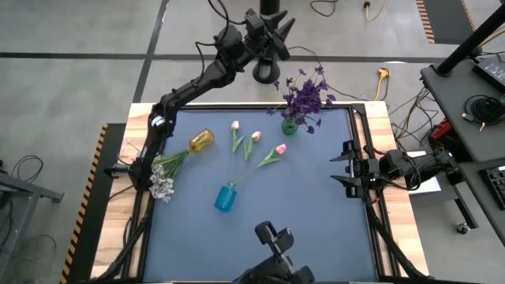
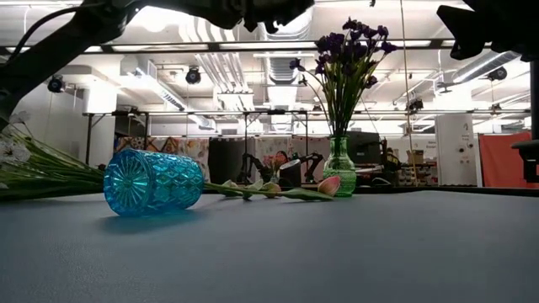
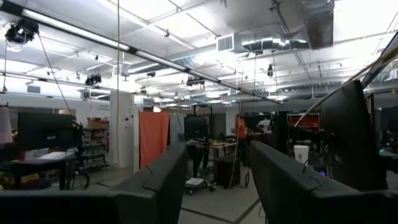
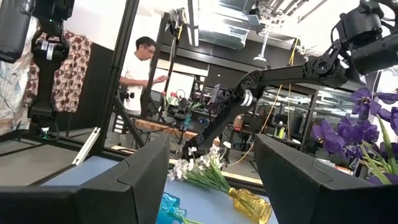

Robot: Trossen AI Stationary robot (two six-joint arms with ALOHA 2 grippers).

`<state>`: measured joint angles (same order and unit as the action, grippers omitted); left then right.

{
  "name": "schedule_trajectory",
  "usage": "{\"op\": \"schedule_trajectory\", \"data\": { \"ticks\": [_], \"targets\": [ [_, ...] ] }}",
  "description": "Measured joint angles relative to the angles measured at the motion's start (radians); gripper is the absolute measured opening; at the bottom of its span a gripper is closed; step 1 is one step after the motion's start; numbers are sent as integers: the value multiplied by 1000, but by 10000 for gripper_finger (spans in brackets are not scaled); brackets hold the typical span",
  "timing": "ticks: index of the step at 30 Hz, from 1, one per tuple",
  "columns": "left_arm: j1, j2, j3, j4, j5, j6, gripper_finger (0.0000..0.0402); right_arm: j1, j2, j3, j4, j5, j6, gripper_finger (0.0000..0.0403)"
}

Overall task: Sort flowers into vase by color
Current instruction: Adjust the green vase

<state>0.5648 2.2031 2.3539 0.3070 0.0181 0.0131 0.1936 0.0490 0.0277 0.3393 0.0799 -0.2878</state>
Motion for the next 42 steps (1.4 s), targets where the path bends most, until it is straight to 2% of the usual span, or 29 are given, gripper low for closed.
{"op": "schedule_trajectory", "data": {
  "ticks": [23,25,31,33,36,42],
  "targets": [
    [-3,139,0,-25,0,0,160,0,0,0,0,0,0,226],
    [-12,142,0,-119,-11,0,160,0,0,0,0,0,0,226],
    [-96,60,-2,-617,-32,0,160,0,0,0,0,0,0,226],
    [-132,27,-1,-735,-34,0,160,0,0,0,-1,0,0,226],
    [-203,3,0,-812,-40,0,160,0,0,0,-1,0,0,226],
    [-388,-16,1,-805,-33,0,160,0,0,0,-3,0,0,226]
  ]
}}
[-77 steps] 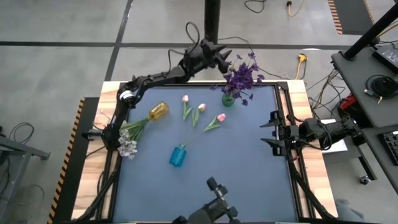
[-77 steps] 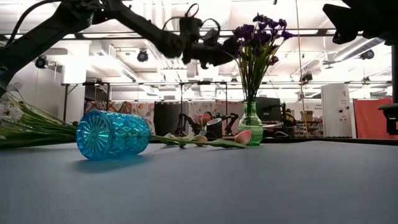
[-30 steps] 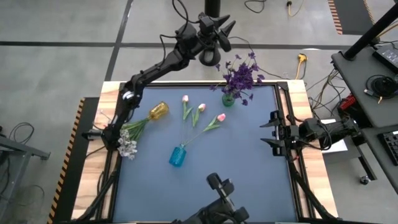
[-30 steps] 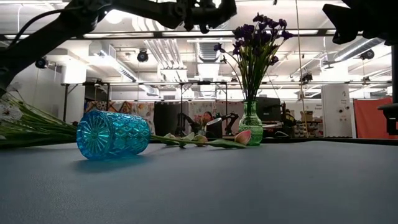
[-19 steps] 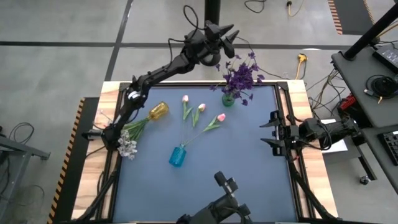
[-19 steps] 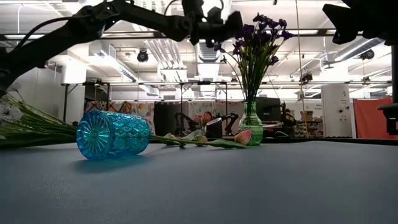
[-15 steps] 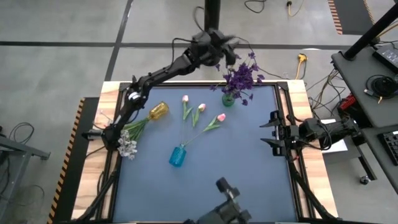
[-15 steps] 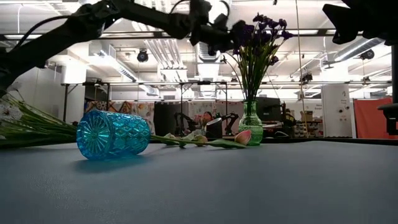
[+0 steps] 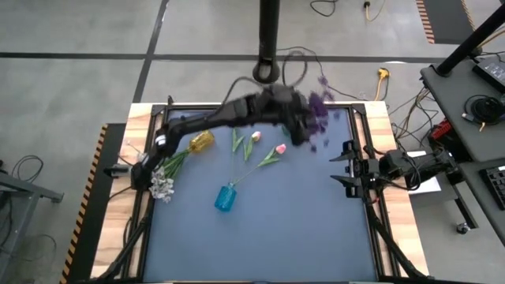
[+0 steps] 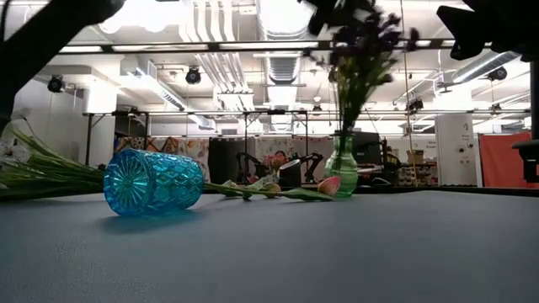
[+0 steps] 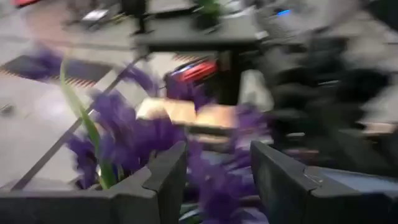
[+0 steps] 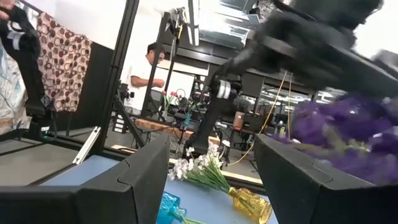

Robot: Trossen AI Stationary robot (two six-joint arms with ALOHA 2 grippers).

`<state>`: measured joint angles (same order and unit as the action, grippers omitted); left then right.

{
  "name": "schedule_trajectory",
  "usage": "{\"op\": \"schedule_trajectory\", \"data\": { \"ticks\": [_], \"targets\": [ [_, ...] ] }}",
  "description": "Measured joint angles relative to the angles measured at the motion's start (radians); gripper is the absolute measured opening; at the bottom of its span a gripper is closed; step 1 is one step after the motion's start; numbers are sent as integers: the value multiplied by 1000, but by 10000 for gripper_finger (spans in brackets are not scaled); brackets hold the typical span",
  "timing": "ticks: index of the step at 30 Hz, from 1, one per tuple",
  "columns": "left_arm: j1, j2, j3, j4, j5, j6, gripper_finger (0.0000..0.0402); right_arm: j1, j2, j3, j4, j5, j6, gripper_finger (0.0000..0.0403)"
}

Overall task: Sort flowers into vase by color
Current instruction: Adjust the green vase

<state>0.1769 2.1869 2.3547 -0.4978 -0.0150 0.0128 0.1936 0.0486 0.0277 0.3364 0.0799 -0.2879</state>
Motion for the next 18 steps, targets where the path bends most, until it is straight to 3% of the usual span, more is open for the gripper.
{"op": "schedule_trajectory", "data": {
  "ticks": [5,11,16,18],
  "targets": [
    [-103,-25,-1,-4,21,0,160,0,0,0,-2,0,0,226],
    [-78,-133,-2,-24,257,-4,160,0,0,0,-10,0,0,226],
    [-67,-212,-6,57,297,-1,160,0,0,0,-13,0,0,226],
    [-75,-233,-6,87,416,42,160,0,0,0,-14,0,0,226]
  ]
}}
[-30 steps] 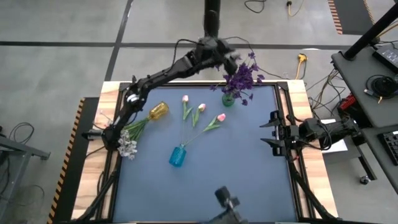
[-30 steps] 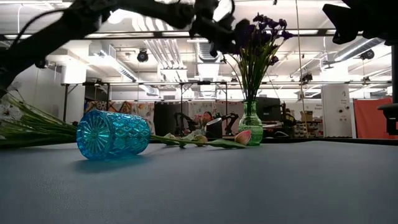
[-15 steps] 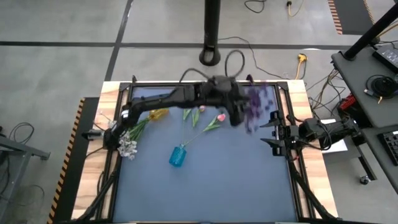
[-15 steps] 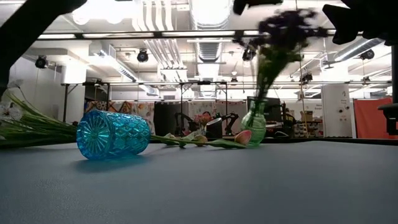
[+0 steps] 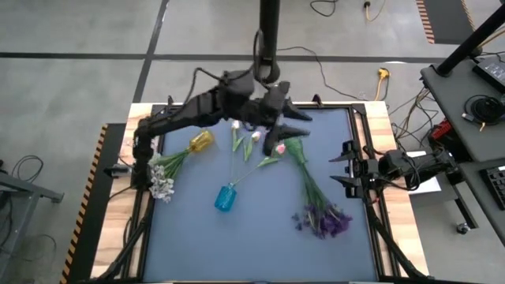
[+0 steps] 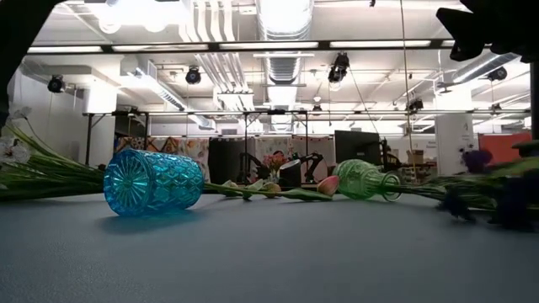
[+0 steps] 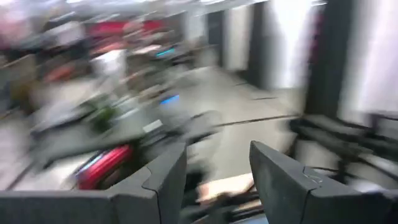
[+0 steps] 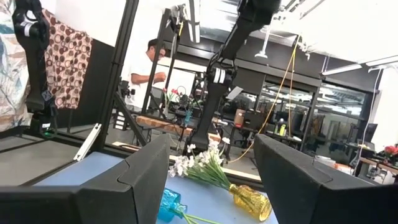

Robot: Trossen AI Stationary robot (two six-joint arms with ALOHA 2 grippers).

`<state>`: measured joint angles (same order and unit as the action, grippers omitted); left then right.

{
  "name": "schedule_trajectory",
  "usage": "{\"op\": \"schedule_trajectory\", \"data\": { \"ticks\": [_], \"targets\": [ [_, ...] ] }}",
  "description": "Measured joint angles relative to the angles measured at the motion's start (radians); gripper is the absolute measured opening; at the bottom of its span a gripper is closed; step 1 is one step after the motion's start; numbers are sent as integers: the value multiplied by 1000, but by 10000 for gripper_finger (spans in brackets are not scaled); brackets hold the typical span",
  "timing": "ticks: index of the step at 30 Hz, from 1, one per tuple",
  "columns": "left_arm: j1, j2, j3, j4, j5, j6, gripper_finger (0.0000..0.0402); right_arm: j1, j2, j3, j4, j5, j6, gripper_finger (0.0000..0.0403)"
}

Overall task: Sort flowers into vase by color
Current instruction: Adjust the green vase

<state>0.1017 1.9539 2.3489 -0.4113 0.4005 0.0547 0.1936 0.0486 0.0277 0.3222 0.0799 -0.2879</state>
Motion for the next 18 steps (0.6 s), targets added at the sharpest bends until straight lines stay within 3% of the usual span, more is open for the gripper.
{"op": "schedule_trajectory", "data": {
  "ticks": [4,7,9,13,18],
  "targets": [
    [-37,-31,-2,-28,444,116,160,0,0,0,0,0,0,226],
    [-82,-33,-3,-180,675,215,160,0,0,0,-1,0,0,226],
    [-112,-25,-4,-330,729,337,160,0,0,0,-2,0,0,226],
    [-144,-23,-10,-602,739,535,160,0,0,0,-3,0,0,226],
    [-167,-22,-17,-900,776,391,160,0,0,0,-4,0,0,226]
  ]
}}
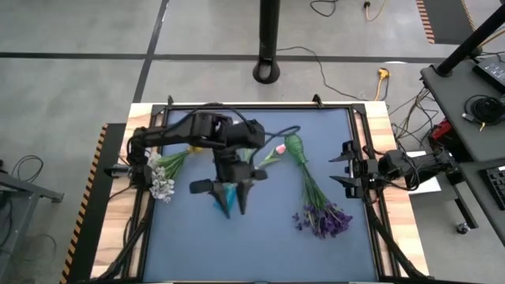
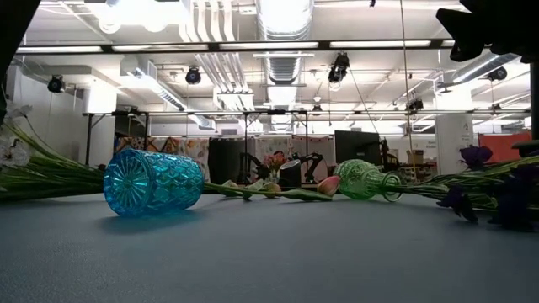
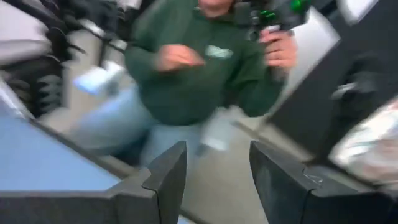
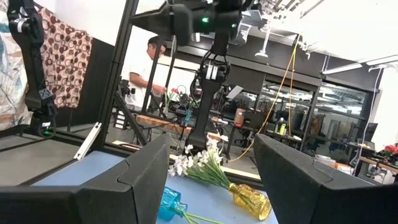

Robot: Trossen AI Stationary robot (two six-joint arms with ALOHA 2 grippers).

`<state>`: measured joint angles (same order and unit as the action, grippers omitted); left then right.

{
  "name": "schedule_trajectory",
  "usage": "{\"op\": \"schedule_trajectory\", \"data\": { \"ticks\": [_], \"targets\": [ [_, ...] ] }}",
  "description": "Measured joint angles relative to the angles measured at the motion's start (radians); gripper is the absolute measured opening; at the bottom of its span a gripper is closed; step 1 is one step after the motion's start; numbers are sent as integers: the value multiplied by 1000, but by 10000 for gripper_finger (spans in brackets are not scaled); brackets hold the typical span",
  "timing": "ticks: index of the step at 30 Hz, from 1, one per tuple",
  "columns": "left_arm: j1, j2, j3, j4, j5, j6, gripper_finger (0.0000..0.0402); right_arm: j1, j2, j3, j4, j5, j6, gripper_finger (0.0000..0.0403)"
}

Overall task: Sort flowers into vase by color
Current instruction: Adjust the green vase

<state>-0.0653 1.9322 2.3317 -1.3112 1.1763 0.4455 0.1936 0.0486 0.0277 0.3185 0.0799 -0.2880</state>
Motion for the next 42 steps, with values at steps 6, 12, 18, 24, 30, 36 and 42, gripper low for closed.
{"op": "schedule_trajectory", "data": {
  "ticks": [6,12,18,24,30,36,42],
  "targets": [
    [-40,-3,-12,-243,292,156,160,0,0,0,0,0,0,226],
    [-82,-45,-111,-236,291,62,160,0,-1,0,-3,0,0,226],
    [-85,-72,-205,-256,373,116,160,0,0,0,-6,0,0,226],
    [-72,-134,-350,-257,351,393,160,0,0,0,-7,0,0,226],
    [-79,-86,-580,40,361,611,160,0,0,0,-8,0,0,226],
    [-74,47,-680,617,390,145,160,0,0,0,-8,0,0,226],
    [-76,228,-560,1185,395,-566,160,0,0,0,-5,0,2,226]
  ]
}}
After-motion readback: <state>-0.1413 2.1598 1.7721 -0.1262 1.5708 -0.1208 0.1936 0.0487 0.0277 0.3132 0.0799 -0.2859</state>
